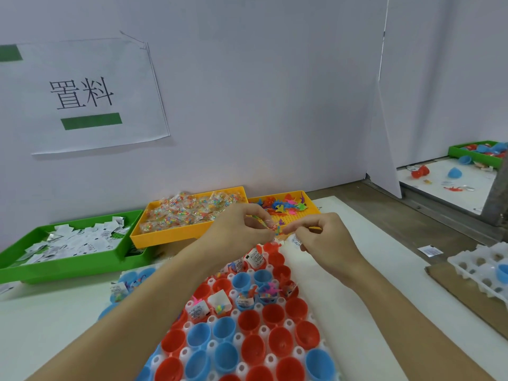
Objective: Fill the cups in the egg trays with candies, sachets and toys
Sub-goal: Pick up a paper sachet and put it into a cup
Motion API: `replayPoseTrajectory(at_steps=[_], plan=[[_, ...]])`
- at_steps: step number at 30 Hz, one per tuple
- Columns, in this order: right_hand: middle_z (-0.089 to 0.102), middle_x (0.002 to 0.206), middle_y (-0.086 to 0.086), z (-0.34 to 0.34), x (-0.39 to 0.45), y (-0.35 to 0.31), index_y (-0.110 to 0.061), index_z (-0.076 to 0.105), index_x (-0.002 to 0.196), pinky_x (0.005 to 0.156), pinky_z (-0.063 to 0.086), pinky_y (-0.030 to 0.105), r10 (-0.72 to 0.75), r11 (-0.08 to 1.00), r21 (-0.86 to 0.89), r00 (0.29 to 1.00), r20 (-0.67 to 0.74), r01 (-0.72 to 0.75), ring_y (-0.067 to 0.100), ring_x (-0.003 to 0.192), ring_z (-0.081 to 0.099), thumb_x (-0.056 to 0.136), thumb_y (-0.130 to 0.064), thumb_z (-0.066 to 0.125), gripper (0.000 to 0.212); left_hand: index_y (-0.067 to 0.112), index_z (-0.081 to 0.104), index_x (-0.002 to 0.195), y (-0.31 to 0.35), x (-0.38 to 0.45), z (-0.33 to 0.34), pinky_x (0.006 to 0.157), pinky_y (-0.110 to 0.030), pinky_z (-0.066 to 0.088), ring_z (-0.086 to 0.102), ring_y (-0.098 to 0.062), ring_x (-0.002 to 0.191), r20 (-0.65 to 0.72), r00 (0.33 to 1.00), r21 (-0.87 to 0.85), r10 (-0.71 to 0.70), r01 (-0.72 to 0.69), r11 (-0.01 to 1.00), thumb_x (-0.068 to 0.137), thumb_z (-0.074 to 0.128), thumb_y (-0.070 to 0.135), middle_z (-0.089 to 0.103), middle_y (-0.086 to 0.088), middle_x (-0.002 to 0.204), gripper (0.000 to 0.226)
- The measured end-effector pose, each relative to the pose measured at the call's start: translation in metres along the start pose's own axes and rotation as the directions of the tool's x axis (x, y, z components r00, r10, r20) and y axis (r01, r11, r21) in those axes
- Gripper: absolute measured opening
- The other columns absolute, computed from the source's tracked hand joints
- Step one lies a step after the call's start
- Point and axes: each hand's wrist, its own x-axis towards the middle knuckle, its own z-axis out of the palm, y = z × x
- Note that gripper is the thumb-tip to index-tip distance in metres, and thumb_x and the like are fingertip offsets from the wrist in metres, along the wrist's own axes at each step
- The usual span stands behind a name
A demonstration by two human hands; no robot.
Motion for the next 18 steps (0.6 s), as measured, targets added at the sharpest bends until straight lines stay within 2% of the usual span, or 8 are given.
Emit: replayPoseTrajectory(at_steps=[2, 6, 10, 12, 13, 15, 18], plan=[[0.066, 0.069, -0.018, -0.001, -0.001, -0.003, -0.026, 0.077, 0.079, 0.055, 0.044, 0.011, -0.005, 1.000, 0.031, 1.000, 0.015, 0.005, -0.007, 0.063, 0.060, 0.094, -0.005, 0.056, 0.033, 0.027, 0.069, 0.084, 0.000, 0.000, 0.002, 0.073, -0.030, 0.054, 0.064, -0.011, 0.070, -0.006, 1.000, -0.027, 0.009, -0.009, 1.000, 0.086, 0.074, 0.016, 0.075, 0.002, 0.079, 0.012], [0.064, 0.056, -0.012, -0.002, -0.002, -0.005, -0.012, 0.078, 0.082, 0.051, 0.044, 0.012, -0.011, 0.996, 0.093, 0.997, 0.072, 0.005, -0.002, 0.055, 0.058, 0.091, 0.000, 0.058, 0.025, 0.033, 0.070, 0.080, -0.001, 0.002, 0.005, 0.068, -0.029, 0.051, 0.061, -0.013, 0.066, -0.057, 0.998, -0.011, 0.033, -0.034, 0.999, 0.086, 0.072, 0.014, 0.074, -0.001, 0.077, 0.020], [0.070, 0.063, -0.002, 0.002, -0.003, -0.003, -0.017, 0.080, 0.081, 0.051, 0.045, 0.013, -0.021, 0.996, 0.086, 0.997, 0.079, 0.014, 0.003, 0.055, 0.060, 0.093, -0.015, 0.068, 0.017, 0.032, 0.072, 0.083, -0.003, 0.005, 0.011, 0.053, -0.021, 0.046, 0.054, -0.008, 0.055, -0.113, 0.986, 0.070, 0.120, -0.113, 0.991, 0.087, 0.069, 0.012, 0.070, 0.001, 0.065, 0.021], [0.070, 0.065, -0.001, 0.004, -0.003, -0.001, -0.020, 0.080, 0.081, 0.052, 0.047, 0.015, 0.004, 0.995, 0.100, 0.998, 0.068, -0.011, 0.003, 0.054, 0.060, 0.094, -0.019, 0.067, 0.018, 0.029, 0.076, 0.086, -0.004, 0.004, 0.014, 0.057, -0.017, 0.051, 0.060, -0.003, 0.058, -0.165, 0.965, 0.122, 0.205, -0.187, 0.975, 0.088, 0.069, 0.010, 0.073, 0.004, 0.070, 0.021], [0.070, 0.065, 0.000, 0.004, -0.002, 0.000, -0.020, 0.080, 0.080, 0.052, 0.047, 0.016, 0.020, 0.993, 0.114, 0.997, 0.069, -0.028, 0.003, 0.054, 0.059, 0.094, -0.019, 0.067, 0.020, 0.026, 0.079, 0.089, -0.005, 0.003, 0.016, 0.064, -0.014, 0.055, 0.065, 0.000, 0.067, -0.189, 0.950, 0.147, 0.247, -0.221, 0.964, 0.088, 0.069, 0.009, 0.075, 0.007, 0.078, 0.019], [0.070, 0.065, 0.003, 0.004, -0.002, 0.000, -0.019, 0.080, 0.078, 0.051, 0.047, 0.016, 0.046, 0.986, 0.155, 0.996, 0.076, -0.057, 0.003, 0.052, 0.059, 0.094, -0.018, 0.067, 0.021, 0.019, 0.080, 0.097, -0.008, 0.001, 0.018, 0.076, -0.018, 0.058, 0.070, -0.001, 0.080, -0.218, 0.924, 0.170, 0.315, -0.282, 0.944, 0.089, 0.070, 0.008, 0.077, 0.007, 0.091, 0.017], [0.071, 0.068, 0.006, 0.003, -0.002, 0.001, -0.019, 0.080, 0.078, 0.050, 0.046, 0.014, 0.063, 0.977, 0.199, 0.995, 0.081, -0.078, 0.003, 0.050, 0.058, 0.093, -0.019, 0.068, 0.018, 0.016, 0.078, 0.103, -0.009, -0.001, 0.019, 0.074, -0.023, 0.060, 0.072, -0.005, 0.079, -0.204, 0.905, 0.169, 0.374, -0.344, 0.924, 0.089, 0.069, 0.007, 0.077, 0.005, 0.093, 0.019]])
